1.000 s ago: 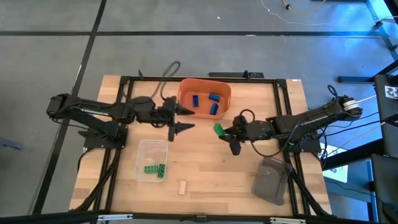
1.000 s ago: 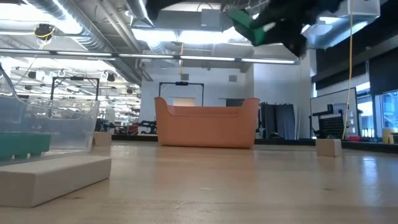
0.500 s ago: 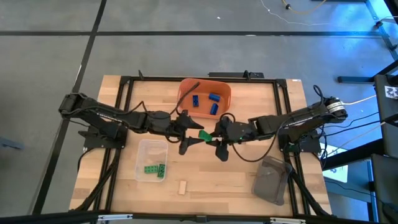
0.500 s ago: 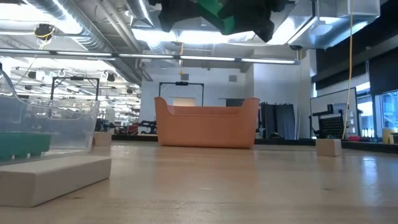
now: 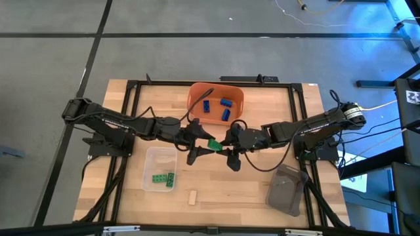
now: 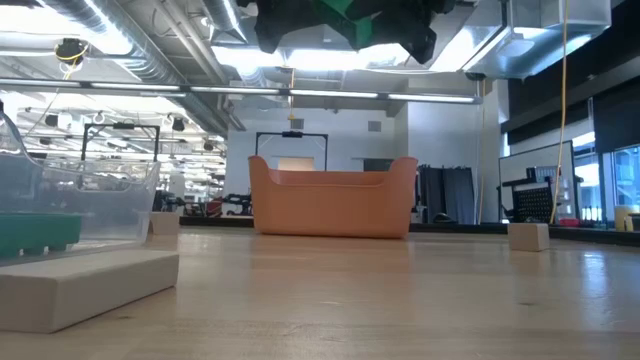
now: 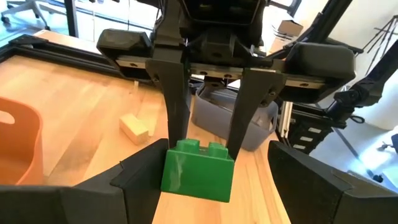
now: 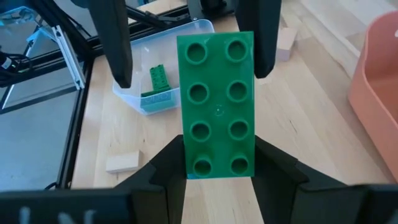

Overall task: Sort & place blocks by color
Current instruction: Put the green game piece into the transparent bin

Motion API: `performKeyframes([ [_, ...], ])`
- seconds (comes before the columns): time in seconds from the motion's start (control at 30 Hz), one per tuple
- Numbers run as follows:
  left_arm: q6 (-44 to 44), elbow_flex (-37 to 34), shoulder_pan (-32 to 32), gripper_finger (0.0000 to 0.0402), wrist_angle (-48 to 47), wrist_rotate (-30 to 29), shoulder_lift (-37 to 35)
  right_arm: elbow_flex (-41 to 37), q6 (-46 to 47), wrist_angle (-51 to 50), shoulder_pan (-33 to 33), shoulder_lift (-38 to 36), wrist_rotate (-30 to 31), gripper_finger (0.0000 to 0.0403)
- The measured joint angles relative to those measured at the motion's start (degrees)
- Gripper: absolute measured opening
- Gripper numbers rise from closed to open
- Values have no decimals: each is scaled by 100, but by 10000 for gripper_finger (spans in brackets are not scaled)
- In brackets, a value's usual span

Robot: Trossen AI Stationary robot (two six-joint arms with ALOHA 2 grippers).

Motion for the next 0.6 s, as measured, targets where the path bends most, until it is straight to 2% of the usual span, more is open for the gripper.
performKeyframes([
  [0.2,18,0,0,261,-202,28,0,0,-95,92,-2,-2,26,141],
  [0.43,24,0,10,210,-177,-123,0,0,-118,77,-7,-4,-9,141],
  [0.6,35,0,20,188,-168,-136,0,0,-116,75,-4,-4,-17,141],
])
